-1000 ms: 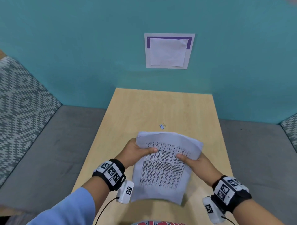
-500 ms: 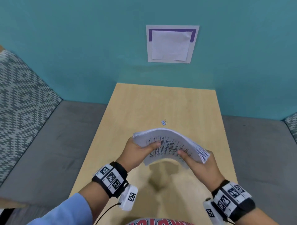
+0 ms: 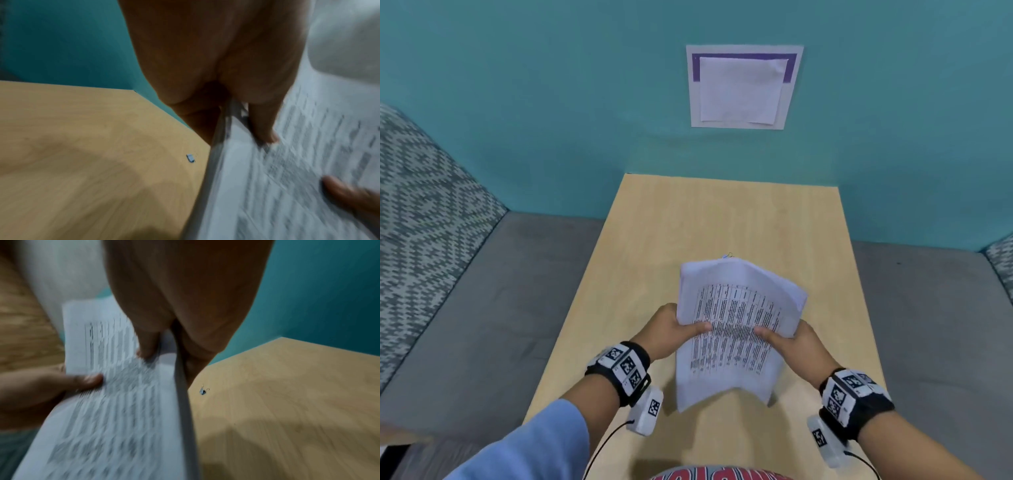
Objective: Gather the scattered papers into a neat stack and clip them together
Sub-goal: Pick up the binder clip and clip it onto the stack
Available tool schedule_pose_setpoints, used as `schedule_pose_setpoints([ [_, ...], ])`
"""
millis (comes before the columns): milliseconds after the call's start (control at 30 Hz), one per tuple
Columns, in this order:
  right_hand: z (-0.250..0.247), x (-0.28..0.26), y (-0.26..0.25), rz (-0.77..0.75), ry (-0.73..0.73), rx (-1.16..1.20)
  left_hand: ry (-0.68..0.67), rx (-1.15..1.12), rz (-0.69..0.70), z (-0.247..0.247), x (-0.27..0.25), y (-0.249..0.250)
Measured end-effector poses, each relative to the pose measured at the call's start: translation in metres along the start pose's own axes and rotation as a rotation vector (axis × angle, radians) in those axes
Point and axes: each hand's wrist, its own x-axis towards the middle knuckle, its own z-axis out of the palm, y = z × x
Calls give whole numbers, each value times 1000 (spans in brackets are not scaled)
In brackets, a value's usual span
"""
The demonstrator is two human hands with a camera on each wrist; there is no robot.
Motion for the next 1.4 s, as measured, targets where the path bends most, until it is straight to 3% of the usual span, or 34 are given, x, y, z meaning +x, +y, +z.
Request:
schedule_pose_setpoints([
  [133, -5, 11, -10, 90, -191, 95, -116, -102, -16, -20, 1, 11],
  [267, 5, 26, -16, 188, -276, 204, -170, -258, -98, -32, -6, 1],
  [367, 14, 40, -16, 235, -343, 257, -162, -364, -178, -42, -11, -16],
  [500, 34, 65, -16, 286, -373, 241, -62, -347, -180, -58, -12, -38],
  [567, 40, 85, -20, 285, -334, 210, 46, -318, -159, -69, -9, -48],
  [667, 39, 130, -24, 271, -81, 132, 156, -273, -138, -92, -7, -57],
  [767, 32, 182, -20, 225, 168, -61, 201, -233, -154, -117, -8, -66],
  [867, 33, 227, -16, 205, 276, -274, 211, -177, -162, -139, -11, -73],
  [1200, 79, 276, -28, 247, 265, -521, 216, -142, -239, -171, -6, -86],
  [1300, 83, 268, -31, 276, 243, -450, 217, -128, -241, -174, -4, -88],
  [1400, 83, 249, -36, 366, 109, -121, 223, -100, -229, -173, -2, -83],
])
